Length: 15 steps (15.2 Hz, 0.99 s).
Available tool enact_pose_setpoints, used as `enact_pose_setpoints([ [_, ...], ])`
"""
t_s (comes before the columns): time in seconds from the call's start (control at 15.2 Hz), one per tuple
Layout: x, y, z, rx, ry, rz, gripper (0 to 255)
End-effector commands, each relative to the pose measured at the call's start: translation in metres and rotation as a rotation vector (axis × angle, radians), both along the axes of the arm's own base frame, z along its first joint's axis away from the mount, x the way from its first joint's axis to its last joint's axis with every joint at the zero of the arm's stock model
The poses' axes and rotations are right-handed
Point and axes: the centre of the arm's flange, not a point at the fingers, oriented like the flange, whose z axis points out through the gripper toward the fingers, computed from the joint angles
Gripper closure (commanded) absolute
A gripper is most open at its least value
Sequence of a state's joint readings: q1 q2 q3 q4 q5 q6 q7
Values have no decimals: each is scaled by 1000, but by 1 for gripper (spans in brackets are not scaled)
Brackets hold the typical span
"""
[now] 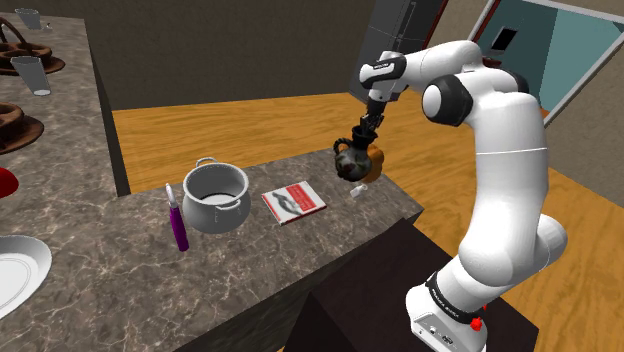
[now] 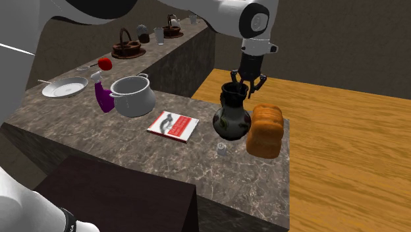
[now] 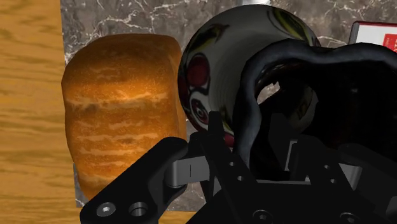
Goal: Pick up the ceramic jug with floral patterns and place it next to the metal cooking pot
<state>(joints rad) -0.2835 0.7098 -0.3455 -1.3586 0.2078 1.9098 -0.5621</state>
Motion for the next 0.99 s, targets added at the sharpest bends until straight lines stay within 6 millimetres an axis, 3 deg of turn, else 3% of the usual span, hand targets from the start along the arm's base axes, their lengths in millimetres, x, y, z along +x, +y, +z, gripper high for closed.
enact_pose_setpoints([
  [0.0,1,0,13,-2,-3,0,255],
  [0.92,1,0,87,-2,-3,0,255],
])
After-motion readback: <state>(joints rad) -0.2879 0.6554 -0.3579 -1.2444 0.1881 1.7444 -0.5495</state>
